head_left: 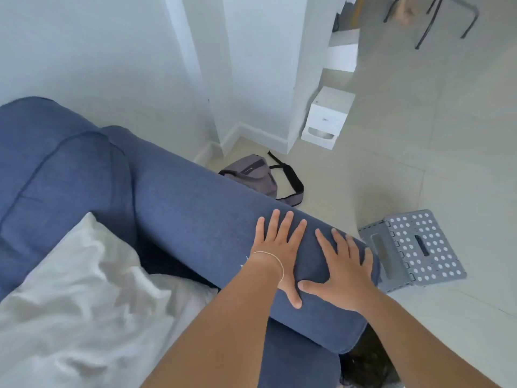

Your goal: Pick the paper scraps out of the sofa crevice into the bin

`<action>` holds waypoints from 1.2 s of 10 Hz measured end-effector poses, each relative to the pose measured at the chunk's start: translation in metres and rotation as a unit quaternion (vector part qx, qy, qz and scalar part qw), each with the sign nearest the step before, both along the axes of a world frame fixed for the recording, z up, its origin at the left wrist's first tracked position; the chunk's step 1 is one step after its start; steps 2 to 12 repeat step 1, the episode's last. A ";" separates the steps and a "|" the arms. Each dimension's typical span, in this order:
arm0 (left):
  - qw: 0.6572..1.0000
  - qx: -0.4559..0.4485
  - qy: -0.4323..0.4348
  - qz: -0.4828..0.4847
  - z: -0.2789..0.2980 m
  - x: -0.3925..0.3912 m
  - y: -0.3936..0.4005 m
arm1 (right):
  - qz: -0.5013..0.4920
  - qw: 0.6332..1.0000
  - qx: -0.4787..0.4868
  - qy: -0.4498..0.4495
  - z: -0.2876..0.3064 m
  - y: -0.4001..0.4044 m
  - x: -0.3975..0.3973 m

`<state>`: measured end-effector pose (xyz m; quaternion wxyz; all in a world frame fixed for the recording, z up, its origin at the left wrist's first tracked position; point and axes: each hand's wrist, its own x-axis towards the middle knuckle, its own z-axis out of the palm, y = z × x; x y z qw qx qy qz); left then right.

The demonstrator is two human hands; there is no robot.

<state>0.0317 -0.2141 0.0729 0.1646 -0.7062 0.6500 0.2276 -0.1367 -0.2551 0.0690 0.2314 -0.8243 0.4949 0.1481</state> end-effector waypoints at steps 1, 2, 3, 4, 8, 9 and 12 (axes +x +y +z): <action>1.000 0.019 0.009 0.014 -0.005 0.000 -0.007 | -0.112 0.970 0.112 -0.183 0.028 -0.015 -0.013; 1.000 0.019 0.009 0.014 -0.005 0.000 -0.007 | -0.112 0.970 0.112 -0.183 0.028 -0.015 -0.013; 1.000 0.019 0.009 0.014 -0.005 0.000 -0.007 | -0.112 0.970 0.112 -0.183 0.028 -0.015 -0.013; 1.000 0.019 0.009 0.014 -0.005 0.000 -0.007 | -0.112 0.970 0.112 -0.183 0.028 -0.015 -0.013; 1.000 0.019 0.009 0.014 -0.005 0.000 -0.007 | -0.112 0.970 0.112 -0.183 0.028 -0.015 -0.013; 1.000 0.019 0.009 0.014 -0.005 0.000 -0.007 | -0.112 0.970 0.112 -0.183 0.028 -0.015 -0.013; 1.000 0.019 0.009 0.014 -0.005 0.000 -0.007 | -0.112 0.970 0.112 -0.183 0.028 -0.015 -0.013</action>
